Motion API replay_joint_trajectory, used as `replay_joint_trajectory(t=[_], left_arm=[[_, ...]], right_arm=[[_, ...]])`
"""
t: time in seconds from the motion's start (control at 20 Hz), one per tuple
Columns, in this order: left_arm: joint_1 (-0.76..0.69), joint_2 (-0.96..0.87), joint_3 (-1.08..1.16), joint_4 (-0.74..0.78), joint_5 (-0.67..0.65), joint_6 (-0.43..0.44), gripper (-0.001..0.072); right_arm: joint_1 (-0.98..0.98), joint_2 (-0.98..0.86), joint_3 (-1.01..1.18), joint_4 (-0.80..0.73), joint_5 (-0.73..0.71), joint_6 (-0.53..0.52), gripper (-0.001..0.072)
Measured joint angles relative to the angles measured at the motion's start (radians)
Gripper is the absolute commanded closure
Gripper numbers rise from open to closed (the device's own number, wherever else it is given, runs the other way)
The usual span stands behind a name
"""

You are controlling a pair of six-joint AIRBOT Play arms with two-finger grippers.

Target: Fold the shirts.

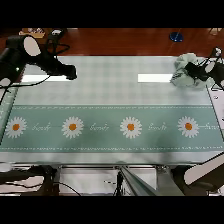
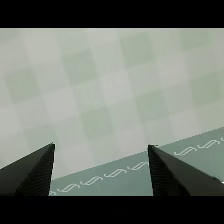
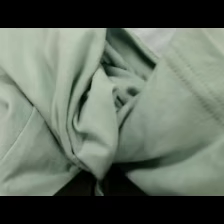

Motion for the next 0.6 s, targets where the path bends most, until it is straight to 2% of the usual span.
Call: replay_joint_trajectory(t=[0.2, 0.4, 0.6], left_arm=[[0.000, 0.066, 0.051, 0.000, -0.002, 0.000, -0.0003], [0.000, 0.194, 0.175, 0.000, -0.005, -0.001, -0.0004], [0.000, 0.367, 0.283, 0.000, -0.005, -0.003, -0.0004]], right_arm=[[0.010, 0.161, 0.000, 0.044, 0.006, -0.119, 0.0693], [0.032, 0.446, 0.001, 0.073, 0.039, -0.217, 0.0693], [0.080, 0.737, 0.001, 0.086, 0.089, -0.271, 0.0693]])
